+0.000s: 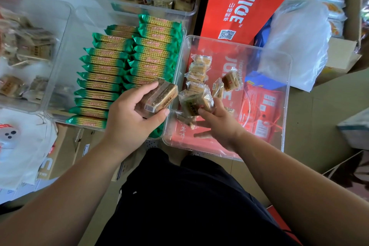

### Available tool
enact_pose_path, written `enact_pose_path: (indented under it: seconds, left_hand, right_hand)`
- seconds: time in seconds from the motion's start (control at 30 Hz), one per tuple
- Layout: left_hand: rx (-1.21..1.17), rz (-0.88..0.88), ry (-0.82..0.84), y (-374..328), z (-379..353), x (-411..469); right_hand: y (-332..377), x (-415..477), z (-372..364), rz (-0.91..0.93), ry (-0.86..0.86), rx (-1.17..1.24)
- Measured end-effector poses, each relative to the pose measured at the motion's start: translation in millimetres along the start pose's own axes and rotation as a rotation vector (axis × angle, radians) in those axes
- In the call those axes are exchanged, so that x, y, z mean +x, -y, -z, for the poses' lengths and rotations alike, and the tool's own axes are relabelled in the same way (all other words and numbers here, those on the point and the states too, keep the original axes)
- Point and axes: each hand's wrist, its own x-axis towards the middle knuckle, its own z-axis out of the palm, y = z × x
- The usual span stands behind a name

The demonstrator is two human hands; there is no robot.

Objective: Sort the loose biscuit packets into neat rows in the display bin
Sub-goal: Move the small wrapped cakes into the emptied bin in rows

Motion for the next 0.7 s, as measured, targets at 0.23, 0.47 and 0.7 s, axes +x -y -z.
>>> enact_pose_path:
  seconds: [0.23, 0.47, 0.7]
  left_hand:
    - [-0.011, 0.02, 0.0, -0.7, -0.9, -2.0]
    - [-0.036, 0.031, 0.028, -13.2, 7.4, -2.6]
    - [0.295, -0.077, 0.338, -31.9, 5.2, -6.4]
  right_hand:
    - [-6.2, 1.1, 15.7, 0.116, 0.117, -0.584]
    - [-12.5, 19.1, 7.3, 0.299, 0.053, -1.321]
    - [-15.3, 27.3, -2.9, 0.235, 0.01, -1.46]
